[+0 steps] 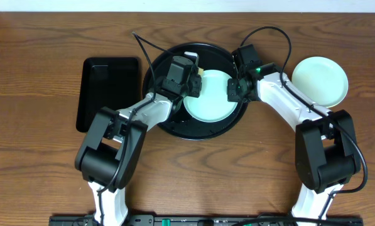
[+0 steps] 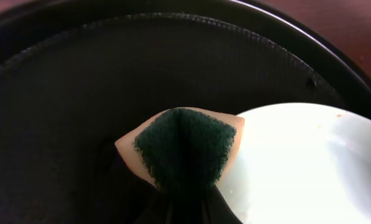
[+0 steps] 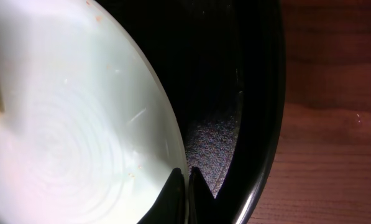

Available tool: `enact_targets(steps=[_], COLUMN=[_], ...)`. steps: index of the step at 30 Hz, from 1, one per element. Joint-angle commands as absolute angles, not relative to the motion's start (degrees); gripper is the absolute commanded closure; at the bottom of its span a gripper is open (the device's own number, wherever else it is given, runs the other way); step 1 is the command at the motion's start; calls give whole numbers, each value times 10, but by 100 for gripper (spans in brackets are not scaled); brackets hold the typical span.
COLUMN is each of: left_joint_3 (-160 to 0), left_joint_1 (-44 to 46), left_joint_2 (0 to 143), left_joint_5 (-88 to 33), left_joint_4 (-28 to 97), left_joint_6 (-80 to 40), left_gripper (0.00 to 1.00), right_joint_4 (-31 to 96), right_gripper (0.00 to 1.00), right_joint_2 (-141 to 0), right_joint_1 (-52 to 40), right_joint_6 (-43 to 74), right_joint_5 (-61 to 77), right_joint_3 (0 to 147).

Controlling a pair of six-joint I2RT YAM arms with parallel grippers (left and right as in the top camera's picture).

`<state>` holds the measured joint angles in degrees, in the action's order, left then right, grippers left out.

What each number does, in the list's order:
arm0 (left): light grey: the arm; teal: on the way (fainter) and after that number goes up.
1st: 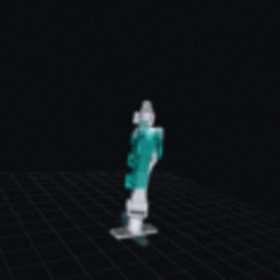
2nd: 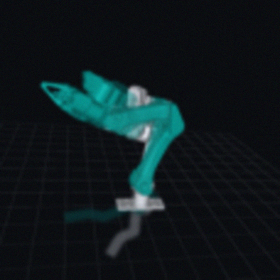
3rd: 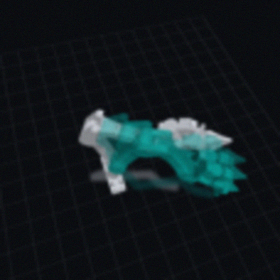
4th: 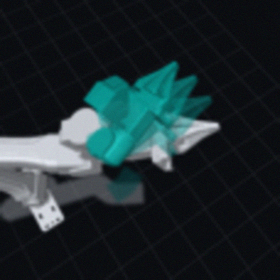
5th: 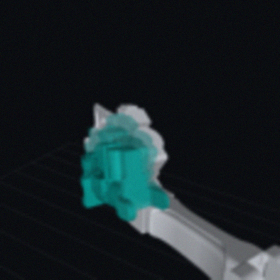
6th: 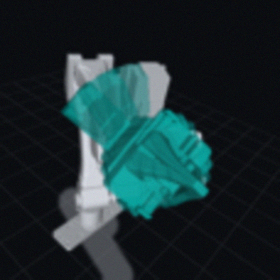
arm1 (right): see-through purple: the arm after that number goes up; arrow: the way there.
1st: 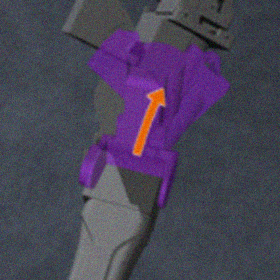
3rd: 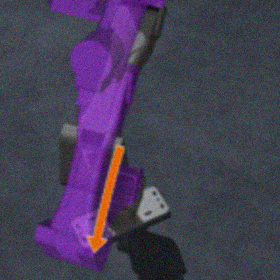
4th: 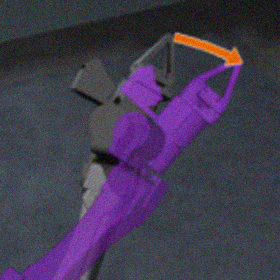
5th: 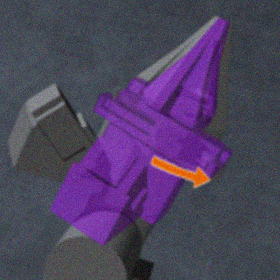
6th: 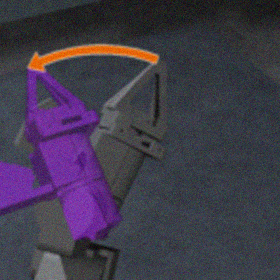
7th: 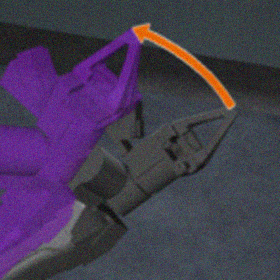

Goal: Clean dirty plates on tray and stack at the side

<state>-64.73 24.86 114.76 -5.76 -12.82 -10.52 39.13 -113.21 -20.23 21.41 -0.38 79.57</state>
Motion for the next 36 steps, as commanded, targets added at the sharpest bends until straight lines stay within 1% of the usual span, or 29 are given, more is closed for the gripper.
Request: enact_targets(steps=[1, 4, 8, 15, 17, 20, 23, 27, 31, 33, 36], left_joint_3=[-640, -652, -681, -696, -696, -696, -696, -696, -695, -693, -684], left_joint_1=[244, 240, 234, 213, 198, 162, 120, 51, -1, -21, -41], left_joint_2=[1164, 1159, 1124, 988, 943, 876, 832, 807, 810, 811, 813], left_joint_5=[-60, -60, -60, -60, -59, -60, -60, -60, -71, -83, -103], left_joint_4=[-153, -181, -181, -156, -119, -21, 96, 263, 363, 386, 388], left_joint_6=[-102, -101, -101, -102, -102, -102, -110, -161, -166, -161, -129], left_gripper=[92, 92, 92, 92, 92, 92, 92, 92, 92, 92, 92], right_joint_4=[392, 392, 392, 392, 392, 391, 379, 393, 440, 460, 470], right_gripper=[99, 99, 99, 99, 99, 99, 99, 99, 99, 99, 99], right_joint_2=[-1134, -1134, -1134, -1134, -1134, -1134, -1133, -1118, -1087, -1073, -1056], right_joint_1=[-199, -199, -199, -199, -199, -199, -200, -206, -231, -252, -302], right_joint_6=[205, 205, 205, 205, 205, 205, 196, 165, 129, 96, 34], right_joint_5=[-5, -5, -5, -6, -6, -6, -6, -13, -96, -155, -249], right_joint_3=[791, 791, 791, 791, 791, 791, 794, 839, 936, 983, 1039])
